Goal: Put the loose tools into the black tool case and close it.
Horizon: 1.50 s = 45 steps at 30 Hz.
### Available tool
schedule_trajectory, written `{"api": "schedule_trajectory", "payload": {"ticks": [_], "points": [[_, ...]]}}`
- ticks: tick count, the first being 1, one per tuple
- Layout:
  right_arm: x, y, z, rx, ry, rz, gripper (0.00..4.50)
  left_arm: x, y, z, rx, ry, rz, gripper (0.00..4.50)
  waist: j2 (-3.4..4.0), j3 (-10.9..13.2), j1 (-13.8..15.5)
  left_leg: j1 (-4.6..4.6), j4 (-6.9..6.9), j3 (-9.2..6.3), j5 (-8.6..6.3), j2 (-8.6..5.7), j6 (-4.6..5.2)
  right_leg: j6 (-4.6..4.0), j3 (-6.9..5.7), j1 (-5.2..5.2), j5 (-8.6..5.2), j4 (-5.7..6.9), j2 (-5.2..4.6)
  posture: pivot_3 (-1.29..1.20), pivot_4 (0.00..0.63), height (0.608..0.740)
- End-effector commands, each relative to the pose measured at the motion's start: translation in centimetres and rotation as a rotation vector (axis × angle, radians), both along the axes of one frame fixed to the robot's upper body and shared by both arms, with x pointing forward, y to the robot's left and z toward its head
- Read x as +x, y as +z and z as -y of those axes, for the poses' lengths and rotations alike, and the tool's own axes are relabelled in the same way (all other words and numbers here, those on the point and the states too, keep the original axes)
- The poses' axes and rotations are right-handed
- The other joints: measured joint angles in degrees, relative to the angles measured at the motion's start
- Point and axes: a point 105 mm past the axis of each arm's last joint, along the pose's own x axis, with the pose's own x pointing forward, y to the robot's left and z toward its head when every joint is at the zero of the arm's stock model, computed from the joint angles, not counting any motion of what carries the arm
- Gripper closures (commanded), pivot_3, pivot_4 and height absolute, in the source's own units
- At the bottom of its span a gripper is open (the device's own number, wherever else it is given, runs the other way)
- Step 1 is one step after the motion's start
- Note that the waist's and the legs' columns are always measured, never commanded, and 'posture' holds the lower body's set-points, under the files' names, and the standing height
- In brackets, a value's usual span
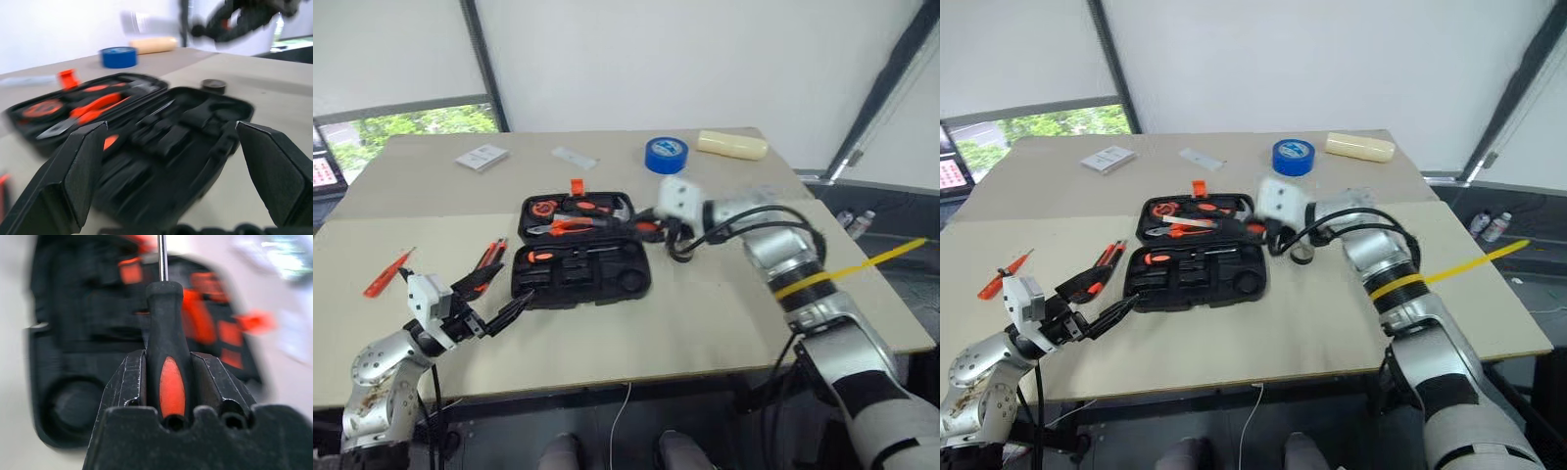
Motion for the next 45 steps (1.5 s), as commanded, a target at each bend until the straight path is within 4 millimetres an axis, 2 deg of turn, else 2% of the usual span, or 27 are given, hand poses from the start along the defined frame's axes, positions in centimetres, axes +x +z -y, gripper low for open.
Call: {"api": "schedule_trajectory", "payload": {"ticks": [1,6,11,19,22,28,41,43,45], "points": [[0.8,0.1,-0.9,-0.109,0.055,0.073,3.48,-0.2,1.6,0.7,0.025,-0.018,0.063,0.00,-0.02,0.02,0.49,-0.06,0.02,0.02,0.00,-0.02,0.00,0.04,0.00,-0.01,0.01,-0.04,-0.04,0.00,0.150,0.740],[1.4,-2.0,-1.3,-0.200,0.041,0.055,3.48,-0.5,1.7,1.1,0.020,-0.013,0.067,0.00,-0.02,0.02,1.00,-0.20,0.03,0.04,-0.04,-0.05,-0.07,0.10,0.00,-0.11,0.07,-0.08,-0.10,0.00,0.150,0.740],[2.0,-1.4,-2.1,-0.125,-0.023,0.030,3.48,-0.9,1.6,1.4,0.021,-0.009,0.059,0.00,-0.02,0.02,0.17,-0.05,-0.05,0.05,-0.04,0.02,-0.08,-0.05,-0.01,-0.10,0.06,0.03,-0.03,0.00,0.150,0.740],[2.3,0.0,-0.8,-0.058,-0.032,0.010,3.48,-1.1,1.8,1.1,0.030,0.009,0.055,0.00,-0.02,0.03,0.05,-0.04,-0.05,0.04,-0.04,0.03,-0.08,-0.06,-0.01,-0.09,0.06,0.01,-0.01,0.00,0.150,0.740],[2.6,-0.7,-0.3,-0.101,-0.055,0.030,3.48,-1.0,1.8,1.0,0.034,0.010,0.053,0.00,-0.02,0.03,0.02,-0.03,-0.06,0.05,-0.05,0.03,-0.08,-0.07,-0.01,-0.09,0.06,0.01,-0.01,0.00,0.150,0.740],[2.7,-2.2,-0.8,-0.152,-0.060,0.068,3.48,-1.0,1.8,1.5,0.041,-0.003,0.054,0.00,-0.02,0.03,-0.12,-0.03,-0.08,0.05,-0.05,0.03,-0.09,-0.08,-0.01,-0.11,0.06,0.02,-0.01,0.00,0.150,0.740],[2.8,-2.6,-1.7,-0.173,-0.069,0.089,3.48,-1.2,1.7,1.4,0.050,0.001,0.045,0.00,-0.02,0.03,-0.10,-0.01,-0.09,0.05,-0.05,0.03,-0.10,-0.09,-0.01,-0.09,0.05,0.01,-0.02,0.00,0.150,0.740],[2.7,-2.9,-1.3,-0.189,-0.073,0.055,2.47,-1.1,1.8,1.4,0.050,0.004,0.046,0.00,-0.01,0.03,-0.10,-0.01,-0.09,0.05,-0.05,0.03,-0.10,-0.08,-0.01,-0.09,0.05,0.01,-0.02,0.00,0.150,0.740],[2.5,-2.6,-1.2,-0.190,-0.041,0.072,1.92,-1.1,1.8,1.4,0.049,0.006,0.047,0.00,-0.02,0.03,-0.07,-0.01,-0.09,0.05,-0.05,0.03,-0.10,-0.09,-0.01,-0.09,0.05,0.01,-0.02,0.00,0.150,0.740]]}}
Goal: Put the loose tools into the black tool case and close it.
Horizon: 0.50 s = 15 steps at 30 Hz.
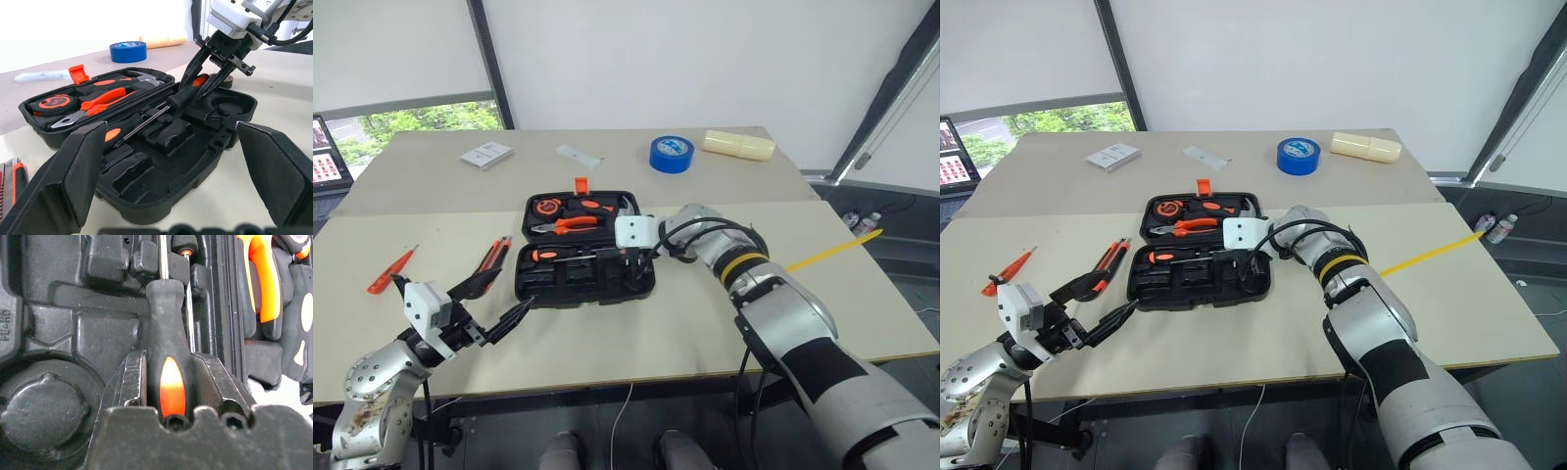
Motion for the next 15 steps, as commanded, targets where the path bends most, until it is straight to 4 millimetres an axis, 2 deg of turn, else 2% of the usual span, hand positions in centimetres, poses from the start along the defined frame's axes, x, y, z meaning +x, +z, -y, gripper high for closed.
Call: {"api": "schedule_trajectory", "payload": {"ticks": [1,3,7,10,11,15], "points": [[-0.2,1.1,0.4,-0.011,0.053,0.021,1.62,0.0,1.0,0.1,0.017,-0.005,0.035,0.00,0.00,0.00,0.03,0.00,0.00,0.00,0.00,0.00,0.00,0.00,0.00,0.01,0.00,-0.01,0.00,0.00,0.150,0.740],[-0.1,2.4,0.6,0.018,0.076,0.063,0.87,0.0,1.0,0.1,0.016,-0.002,0.034,0.00,0.00,0.00,0.09,0.00,-0.01,0.00,-0.03,0.00,-0.04,0.01,0.00,0.01,-0.01,-0.03,0.00,0.00,0.150,0.740],[-0.4,5.2,0.6,0.157,0.103,0.031,0.87,0.0,0.7,-0.1,0.012,0.014,0.031,0.00,0.01,0.01,0.03,-0.01,-0.01,0.00,-0.04,0.00,-0.07,0.01,0.00,0.00,-0.01,-0.04,0.00,0.00,0.150,0.740],[-0.5,6.3,0.1,0.342,0.079,-0.054,1.63,0.1,0.6,-0.3,0.002,0.031,0.029,0.00,0.01,0.01,-0.14,0.00,-0.02,0.00,-0.04,0.01,-0.07,0.01,0.00,0.01,-0.01,-0.03,0.02,0.00,0.150,0.740],[-0.5,6.2,0.0,0.368,0.071,-0.071,2.00,0.1,0.5,-0.3,-0.002,0.035,0.029,0.00,0.01,0.01,-0.17,0.01,-0.02,0.00,-0.04,0.02,-0.07,0.01,0.00,0.01,-0.01,-0.02,0.02,0.00,0.150,0.740],[0.0,4.1,-1.1,0.475,-0.038,-0.120,3.42,0.2,0.3,-0.5,0.006,0.048,0.023,0.00,0.01,0.01,-0.19,0.06,-0.04,0.00,-0.04,0.02,-0.07,0.00,0.00,0.04,-0.01,-0.02,0.03,0.00,0.150,0.740]]}}
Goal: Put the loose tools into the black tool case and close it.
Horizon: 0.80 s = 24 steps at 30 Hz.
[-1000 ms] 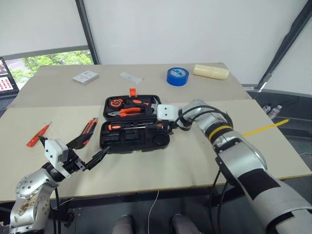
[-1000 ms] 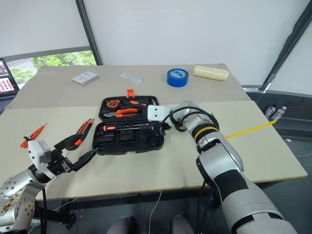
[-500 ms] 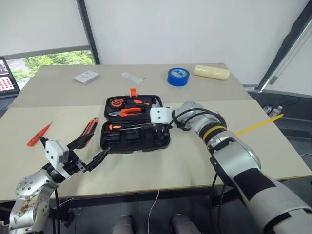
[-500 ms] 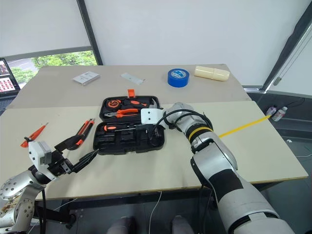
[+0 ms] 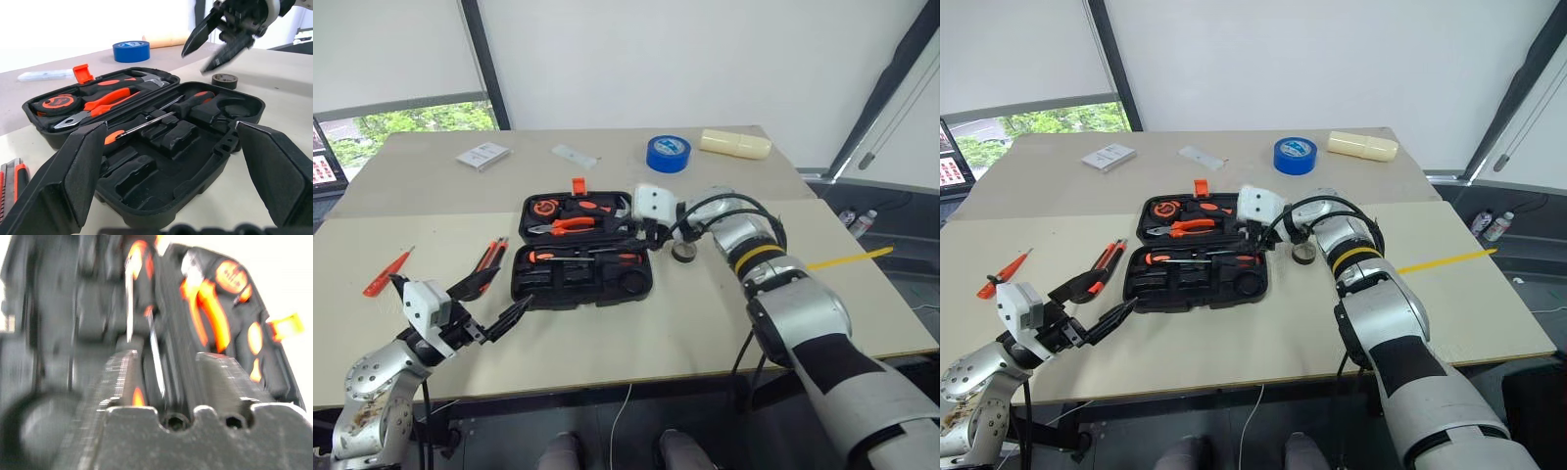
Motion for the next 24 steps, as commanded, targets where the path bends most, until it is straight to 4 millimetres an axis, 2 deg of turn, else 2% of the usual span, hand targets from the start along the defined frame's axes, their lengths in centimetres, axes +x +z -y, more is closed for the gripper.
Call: {"api": "schedule_trajectory", "payload": {"ticks": [1,3,4,9,16,19,22,23,24], "points": [[0.4,-1.2,-1.0,0.089,-0.080,-0.049,3.66,0.0,0.3,-0.2,0.012,0.016,0.022,0.00,0.00,0.00,0.05,0.00,0.00,0.00,0.00,0.00,0.00,0.00,0.00,0.00,0.00,0.00,0.00,0.00,0.150,0.740],[0.2,-3.1,-1.5,0.060,-0.107,-0.077,4.34,0.1,0.2,-0.3,0.021,0.021,0.016,0.00,0.00,0.00,0.10,0.00,0.00,0.00,0.00,-0.01,0.00,0.00,0.00,0.02,0.00,-0.02,-0.01,0.00,0.150,0.740],[0.2,-3.7,-1.6,0.051,-0.114,-0.085,4.48,0.1,0.2,-0.3,0.024,0.021,0.015,0.00,0.00,0.00,0.20,-0.01,0.00,0.00,0.00,-0.01,-0.01,0.00,0.00,0.02,0.00,-0.02,-0.02,0.00,0.150,0.740],[-0.3,-6.4,-2.0,-0.007,-0.141,-0.115,4.48,0.1,0.1,-0.6,0.040,0.034,0.008,0.00,0.00,0.00,0.31,-0.01,0.03,0.02,0.00,-0.04,-0.01,0.01,0.00,0.03,0.00,-0.02,-0.05,0.00,0.150,0.740],[-0.9,-8.5,-2.5,-0.057,-0.151,-0.175,4.48,-0.1,0.1,-1.0,0.059,0.060,-0.004,0.00,0.00,-0.01,0.07,0.11,0.02,0.01,-0.01,-0.01,-0.02,-0.01,0.00,0.07,0.00,0.01,-0.03,0.00,0.150,0.740],[-1.0,-8.2,-3.0,-0.033,-0.144,-0.180,4.48,0.0,0.0,-1.1,0.062,0.068,-0.011,0.00,0.00,-0.02,-0.02,0.15,0.02,0.01,-0.03,0.00,-0.06,-0.03,0.00,0.08,0.00,0.02,-0.03,0.00,0.150,0.740],[-0.7,-5.0,-3.3,0.096,-0.098,-0.133,4.48,-0.1,0.3,-1.8,0.008,0.104,-0.024,0.00,0.00,-0.02,-0.10,0.15,0.02,0.01,-0.20,0.00,-0.33,-0.04,0.00,0.08,-0.01,0.03,-0.02,0.00,0.150,0.740],[-0.5,-3.3,-2.9,0.181,-0.084,-0.129,4.48,-0.2,0.4,-2.4,-0.016,0.131,-0.028,0.00,-0.01,-0.02,-0.11,0.15,0.01,0.01,-0.20,0.00,-0.32,-0.03,0.00,0.07,-0.01,0.03,-0.02,0.00,0.150,0.740],[-0.4,-2.0,-2.4,0.246,-0.074,-0.127,3.88,-0.4,0.5,-3.1,-0.028,0.155,-0.029,0.00,-0.01,-0.01,-0.09,0.14,0.00,0.01,-0.17,0.00,-0.27,-0.03,0.00,0.07,-0.01,0.02,-0.01,0.00,0.150,0.740]]}}
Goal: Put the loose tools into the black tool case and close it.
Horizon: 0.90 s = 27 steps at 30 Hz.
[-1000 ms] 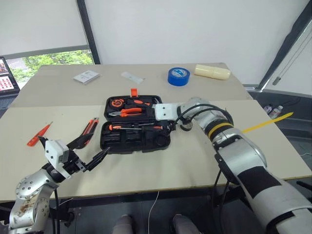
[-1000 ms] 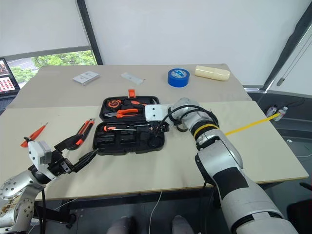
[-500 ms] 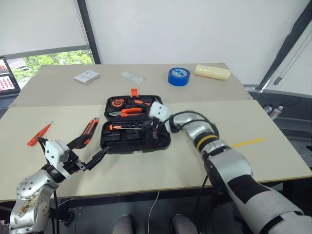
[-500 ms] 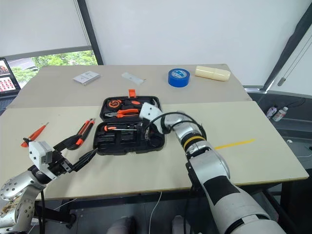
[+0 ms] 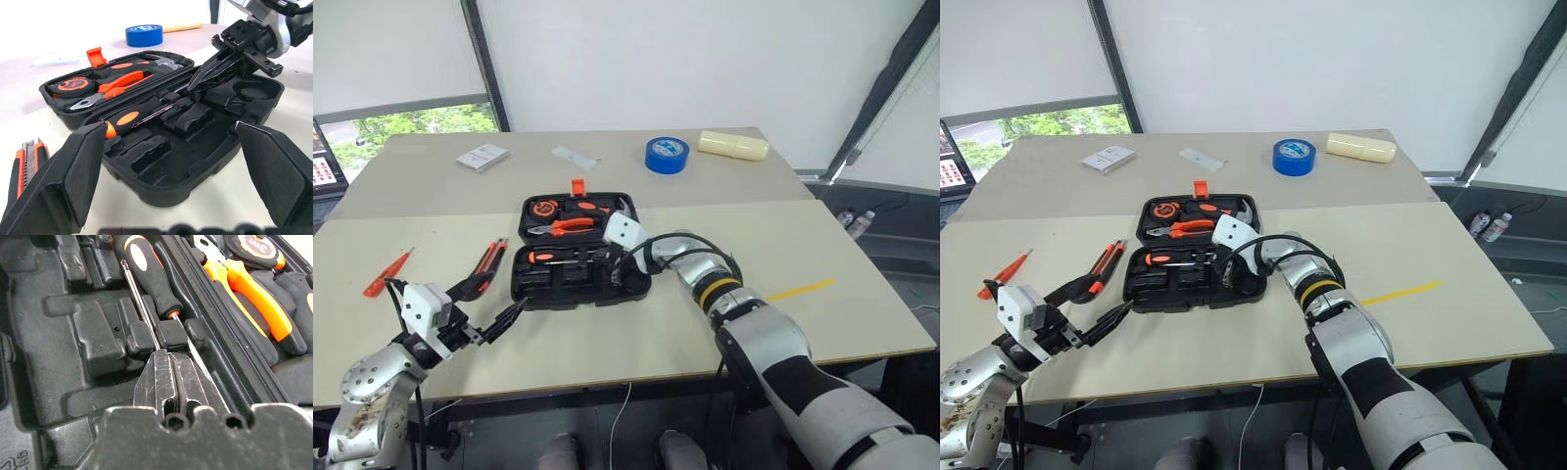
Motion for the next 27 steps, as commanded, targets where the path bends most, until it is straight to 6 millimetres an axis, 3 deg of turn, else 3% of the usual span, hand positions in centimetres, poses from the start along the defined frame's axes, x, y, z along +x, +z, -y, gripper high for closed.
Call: {"api": "schedule_trajectory", "payload": {"ticks": [1,6,10,13,14,17,19,23,27], "points": [[0.2,4.9,1.2,0.223,0.042,0.050,3.80,-0.8,1.5,-2.1,-0.039,0.081,0.037,0.00,0.00,0.02,0.03,-0.02,0.00,0.00,0.02,0.00,0.03,0.00,0.00,0.00,0.00,-0.01,0.00,0.00,0.150,0.740],[-2.4,8.5,6.6,0.462,0.158,0.176,2.06,-3.7,0.2,-8.7,-0.067,0.337,0.000,0.00,0.00,0.03,0.46,-0.11,-0.03,0.00,0.06,-0.01,0.10,0.10,0.00,0.01,-0.05,-0.08,-0.03,0.00,0.150,0.740],[-6.3,7.2,10.8,0.525,0.185,0.215,0.66,-6.8,-1.5,-13.5,-0.087,0.570,-0.053,0.00,-0.05,0.00,0.71,-0.09,-0.09,-0.02,-0.04,0.00,-0.04,0.09,-0.03,0.03,-0.21,-0.10,-0.05,0.00,0.150,0.740],[-8.6,5.3,13.1,0.539,0.132,0.187,0.66,-9.2,-2.6,-16.2,-0.110,0.715,-0.080,0.00,-0.07,-0.01,0.73,-0.05,-0.10,-0.01,-0.07,-0.01,-0.08,0.05,-0.03,0.04,-0.27,-0.08,-0.06,0.00,0.150,0.740],[-9.2,5.1,13.4,0.548,0.132,0.167,0.66,-9.6,-2.8,-16.6,-0.116,0.733,-0.083,0.00,-0.07,-0.01,0.61,-0.04,-0.10,-0.01,-0.07,-0.01,-0.08,0.02,-0.03,0.03,-0.29,-0.08,-0.06,0.00,0.150,0.740],[-10.8,3.7,14.6,0.547,0.051,0.194,0.05,-10.3,-2.6,-17.6,-0.125,0.784,-0.079,0.00,-0.09,-0.02,0.47,0.02,-0.09,0.02,-0.27,0.00,-0.41,-0.13,-0.02,0.00,-0.37,-0.06,-0.08,0.00,0.150,0.740],[-11.3,3.4,14.7,0.543,0.031,0.197,0.05,-10.2,-2.4,-17.8,-0.126,0.786,-0.073,0.00,-0.17,-0.06,0.46,0.18,-0.09,0.02,-0.35,0.02,-0.54,-0.20,-0.03,0.07,-0.60,-0.06,-0.06,0.00,0.150,0.740],[-12.5,3.8,14.3,0.553,0.018,0.220,0.05,-7.8,-0.6,-17.6,-0.142,0.761,-0.050,0.00,-0.24,-0.10,0.69,0.29,-0.07,0.04,-0.37,0.00,-0.58,-0.14,-0.01,0.09,-0.54,-0.08,-0.12,0.00,0.150,0.740],[-12.6,5.6,13.4,0.571,0.043,0.264,0.05,-4.3,1.2,-17.1,-0.158,0.735,-0.072,0.00,-0.33,-0.14,1.05,0.44,-0.06,0.04,-0.37,0.00,-0.59,-0.14,-0.05,0.08,-0.53,-0.10,-0.15,0.00,0.150,0.740]]}}
